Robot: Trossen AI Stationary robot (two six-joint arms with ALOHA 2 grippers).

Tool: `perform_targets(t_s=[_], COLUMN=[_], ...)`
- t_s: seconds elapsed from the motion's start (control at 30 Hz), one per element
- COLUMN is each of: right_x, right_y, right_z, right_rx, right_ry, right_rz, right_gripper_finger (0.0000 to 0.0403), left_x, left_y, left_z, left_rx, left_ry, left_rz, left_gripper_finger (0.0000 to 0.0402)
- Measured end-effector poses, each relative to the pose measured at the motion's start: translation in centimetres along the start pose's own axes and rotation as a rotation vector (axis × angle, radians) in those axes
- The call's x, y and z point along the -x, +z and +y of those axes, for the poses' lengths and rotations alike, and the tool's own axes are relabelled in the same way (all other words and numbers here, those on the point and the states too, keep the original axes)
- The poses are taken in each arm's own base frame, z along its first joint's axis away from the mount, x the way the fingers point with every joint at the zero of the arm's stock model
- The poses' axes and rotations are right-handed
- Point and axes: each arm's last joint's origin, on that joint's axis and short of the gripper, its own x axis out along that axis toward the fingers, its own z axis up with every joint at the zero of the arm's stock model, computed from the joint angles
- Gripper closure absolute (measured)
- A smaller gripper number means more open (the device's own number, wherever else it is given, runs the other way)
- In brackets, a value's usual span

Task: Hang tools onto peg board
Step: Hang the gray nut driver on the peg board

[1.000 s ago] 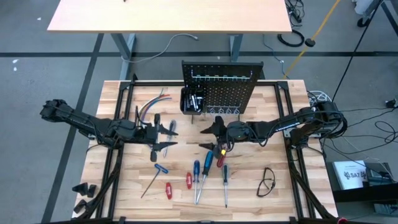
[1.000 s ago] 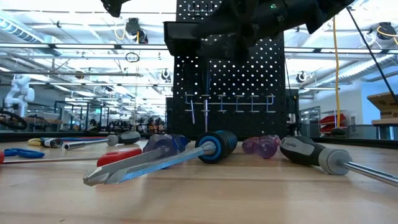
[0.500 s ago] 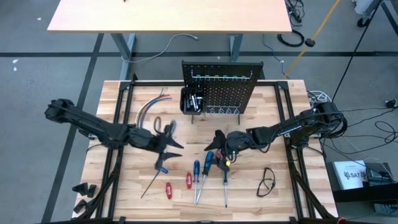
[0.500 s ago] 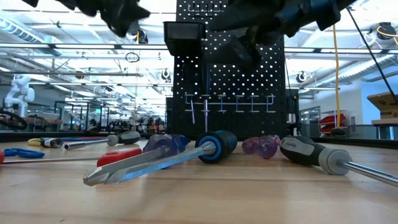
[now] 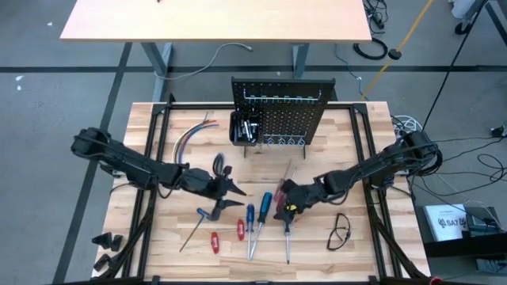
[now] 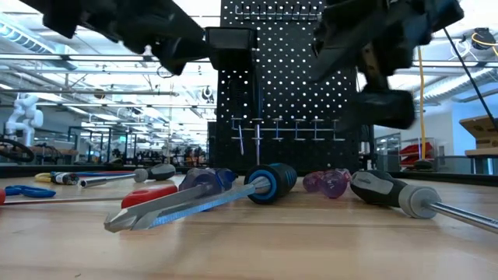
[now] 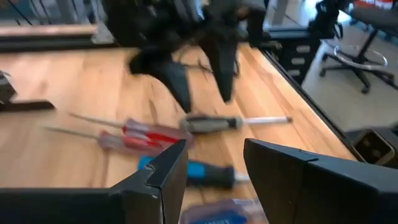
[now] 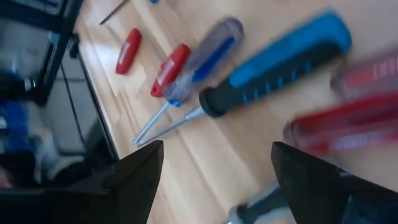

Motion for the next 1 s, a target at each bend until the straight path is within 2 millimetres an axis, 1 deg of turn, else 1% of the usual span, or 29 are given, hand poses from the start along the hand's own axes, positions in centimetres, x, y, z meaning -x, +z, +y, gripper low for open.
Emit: perform_targets(t_s=[0.1, 0.17, 0.3, 0.43, 0.53, 0.67, 0.8, 0.93, 1.0], right_x=[0.0, 0.0, 0.0, 0.0, 0.0, 0.4, 1.7, 3.4, 3.9], right_y=[-1.0, -1.5, -1.9, -1.5, -1.3, -1.3, -1.2, -1.2, -1.6], right_z=[0.2, 0.4, 0.6, 0.9, 1.1, 2.2, 4.3, 5.7, 6.1], right_rx=[-0.069, -0.084, 0.003, 0.047, 0.076, -0.018, -0.046, -0.077, -0.097], right_ry=[-0.016, -0.026, -0.053, -0.024, 0.016, 0.031, -0.089, -0.285, -0.349], right_rz=[0.005, -0.03, -0.143, -0.185, -0.141, -0.094, -0.09, -0.175, -0.208], right_gripper_finger=[0.0112, 0.0112, 0.0112, 0.0112, 0.0112, 0.0112, 0.0112, 0.0112, 0.0112], left_x=[0.1, 0.2, 0.2, 0.2, 0.2, 0.4, 0.5, 0.4, 0.3], left_y=[0.6, 0.8, 1.0, 1.1, 1.5, 2.4, 2.5, 2.2, 2.0], left_z=[0.4, 0.6, 0.7, 0.5, 0.1, -0.7, -1.0, -0.9, -0.8], left_rx=[0.006, 0.008, 0.011, 0.052, 0.069, 0.018, -0.013, -0.015, -0.015], left_ry=[0.006, -0.012, -0.025, -0.033, -0.054, -0.084, -0.093, -0.087, -0.081], left_rz=[-0.055, -0.077, -0.094, -0.104, -0.146, -0.242, -0.256, -0.219, -0.203], left_gripper_finger=[0.0237, 0.0237, 0.0237, 0.0237, 0.0237, 0.0237, 0.0237, 0.0237, 0.0237])
